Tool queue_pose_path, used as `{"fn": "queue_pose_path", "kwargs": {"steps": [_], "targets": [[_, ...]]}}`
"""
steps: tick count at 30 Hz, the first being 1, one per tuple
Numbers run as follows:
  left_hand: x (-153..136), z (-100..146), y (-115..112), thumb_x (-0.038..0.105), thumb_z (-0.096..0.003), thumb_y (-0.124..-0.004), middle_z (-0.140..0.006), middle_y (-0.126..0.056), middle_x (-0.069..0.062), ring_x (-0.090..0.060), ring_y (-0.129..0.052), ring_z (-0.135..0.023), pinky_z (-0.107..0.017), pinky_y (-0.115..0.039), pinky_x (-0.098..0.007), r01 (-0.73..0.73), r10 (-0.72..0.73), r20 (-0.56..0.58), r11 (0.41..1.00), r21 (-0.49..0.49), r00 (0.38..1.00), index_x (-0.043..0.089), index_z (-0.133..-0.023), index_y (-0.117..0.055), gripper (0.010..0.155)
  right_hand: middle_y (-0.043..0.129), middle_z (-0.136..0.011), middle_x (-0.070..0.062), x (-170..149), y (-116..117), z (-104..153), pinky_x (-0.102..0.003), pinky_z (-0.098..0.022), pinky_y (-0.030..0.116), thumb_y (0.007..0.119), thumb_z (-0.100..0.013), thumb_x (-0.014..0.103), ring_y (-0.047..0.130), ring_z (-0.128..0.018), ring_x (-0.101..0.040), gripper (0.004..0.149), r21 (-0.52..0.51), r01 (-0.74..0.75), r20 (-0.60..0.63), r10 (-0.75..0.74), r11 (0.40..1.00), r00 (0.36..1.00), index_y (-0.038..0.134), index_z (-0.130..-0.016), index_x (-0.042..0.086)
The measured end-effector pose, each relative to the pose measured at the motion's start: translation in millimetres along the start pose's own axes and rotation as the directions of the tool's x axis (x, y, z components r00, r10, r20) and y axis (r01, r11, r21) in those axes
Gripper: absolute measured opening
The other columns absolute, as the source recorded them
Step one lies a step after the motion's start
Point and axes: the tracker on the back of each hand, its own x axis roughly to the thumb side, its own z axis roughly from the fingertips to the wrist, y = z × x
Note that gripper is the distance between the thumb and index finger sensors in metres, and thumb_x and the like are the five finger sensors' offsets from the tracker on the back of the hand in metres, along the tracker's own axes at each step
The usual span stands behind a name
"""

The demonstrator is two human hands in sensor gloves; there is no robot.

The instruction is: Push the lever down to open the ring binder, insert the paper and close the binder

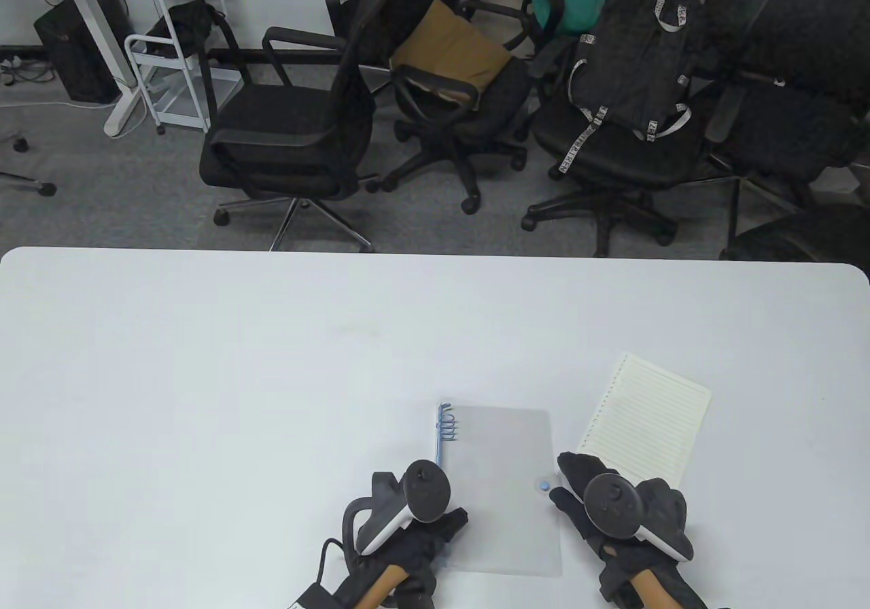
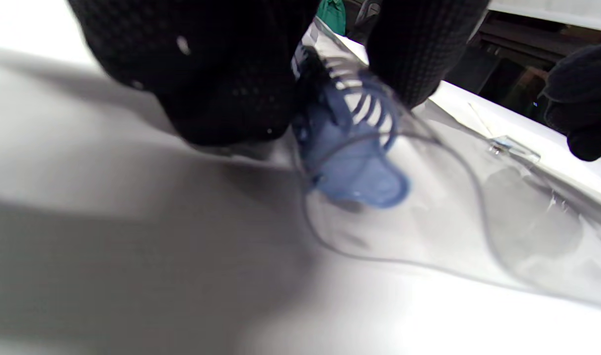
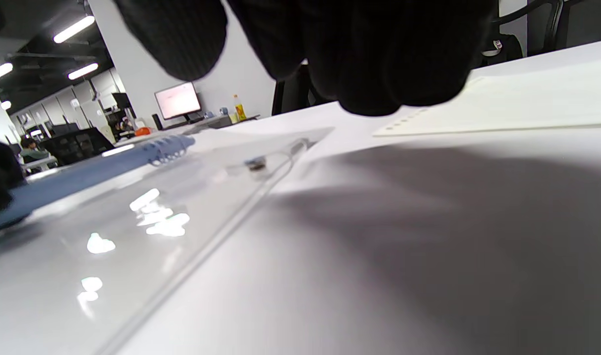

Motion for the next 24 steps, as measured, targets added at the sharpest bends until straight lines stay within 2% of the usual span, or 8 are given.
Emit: {"fn": "queue_pose_path", "kwargs": {"steps": [4, 6, 7, 9, 11, 14, 18, 24], "targets": [[-2, 5, 7, 0.055, -0.0604, -0.083, -0.07, -0.094, -0.026, -0.027, -0.105, -0.044, -0.029, -0.093, -0.029, -0.007, 0.007, -0.001, 1.0, -0.003, 1.0, -0.013, -0.097, -0.082, 0.077, 0.073, -0.097, -0.029, 5, 7, -6, -0.043, -0.053, 0.081, 0.072, -0.06, 0.038, 0.085, -0.075, -0.037, 0.058, 0.027, -0.077, -0.046, 0.078, 0.997, 0.996, 0.061, -0.108, 0.005], [-1, 12, 13, 0.056, -0.0602, -0.082, -0.081, -0.089, -0.026, -0.031, -0.102, -0.055, -0.038, -0.091, -0.034, 0.06, -0.061, 0.037, 0.997, 0.039, 0.997, -0.009, -0.105, -0.075, 0.079, 0.076, -0.095, -0.028, 7, 11, -10, -0.039, -0.049, 0.084, 0.073, -0.06, 0.037, 0.089, -0.07, -0.034, 0.058, 0.054, -0.101, -0.061, 0.104, 0.993, 0.993, 0.061, -0.108, 0.006], [0, 15, 15, 0.056, -0.0595, -0.082, -0.09, -0.085, -0.026, -0.034, -0.1, -0.065, -0.044, -0.089, -0.039, 0.092, -0.097, 0.084, 0.994, 0.064, 0.992, -0.006, -0.11, -0.071, 0.08, 0.077, -0.094, -0.028, 8, 13, -13, -0.038, -0.047, 0.084, 0.074, -0.06, 0.037, 0.09, -0.069, -0.033, 0.059, 0.072, -0.112, -0.065, 0.117, 0.991, 0.991, 0.061, -0.108, 0.005], [2, 21, 17, 0.056, -0.0583, -0.082, -0.11, -0.067, -0.03, -0.044, -0.087, -0.089, -0.06, -0.083, -0.05, 0.181, -0.196, 0.261, 0.98, 0.08, 0.945, 0.004, -0.119, -0.063, 0.082, 0.078, -0.093, -0.029, 12, 16, -19, -0.037, -0.046, 0.084, 0.075, -0.059, 0.037, 0.09, -0.067, -0.033, 0.058, 0.095, -0.151, -0.07, 0.158, 0.984, 0.985, 0.063, -0.107, 0.006], [6, 24, 16, 0.056, -0.0567, -0.083, -0.119, -0.057, -0.029, -0.049, -0.075, -0.103, -0.071, -0.074, -0.06, 0.286, -0.277, 0.419, 0.957, 0.041, 0.865, 0.008, -0.119, -0.064, 0.081, 0.08, -0.091, -0.028, 19, 15, -26, -0.035, -0.045, 0.086, 0.075, -0.058, 0.037, 0.092, -0.065, -0.031, 0.058, 0.113, -0.226, -0.063, 0.233, 0.968, 0.97, 0.064, -0.106, 0.006], [11, 24, 11, 0.057, -0.0548, -0.084, -0.123, -0.049, -0.032, -0.054, -0.069, -0.107, -0.076, -0.067, -0.061, 0.36, -0.279, 0.454, 0.928, -0.101, 0.846, 0.006, -0.122, -0.058, 0.088, 0.082, -0.089, -0.028, 28, 17, -37, -0.034, -0.045, 0.086, 0.077, -0.057, 0.038, 0.093, -0.065, -0.03, 0.058, 0.151, -0.251, -0.085, 0.265, 0.956, 0.96, 0.067, -0.104, 0.006], [16, 25, 6, 0.056, -0.0516, -0.087, -0.123, -0.045, -0.033, -0.053, -0.07, -0.108, -0.078, -0.068, -0.058, 0.458, -0.381, 0.47, 0.887, -0.055, 0.796, 0.004, -0.122, -0.056, 0.093, 0.083, -0.087, -0.028, 36, 20, -46, -0.033, -0.045, 0.087, 0.078, -0.055, 0.044, 0.094, -0.063, -0.029, 0.061, 0.146, -0.285, -0.096, 0.3, 0.947, 0.949, 0.07, -0.103, 0.006], [19, 26, 4, 0.054, -0.0512, -0.088, -0.122, -0.049, -0.033, -0.05, -0.077, -0.104, -0.076, -0.073, -0.055, 0.45, -0.388, 0.485, 0.893, -0.013, 0.784, 0.0, -0.119, -0.06, 0.091, 0.085, -0.086, -0.028, 42, 23, -49, -0.033, -0.046, 0.088, 0.081, -0.053, 0.044, 0.095, -0.062, -0.03, 0.061, 0.109, -0.332, -0.089, 0.342, 0.937, 0.935, 0.074, -0.1, 0.006]]}}
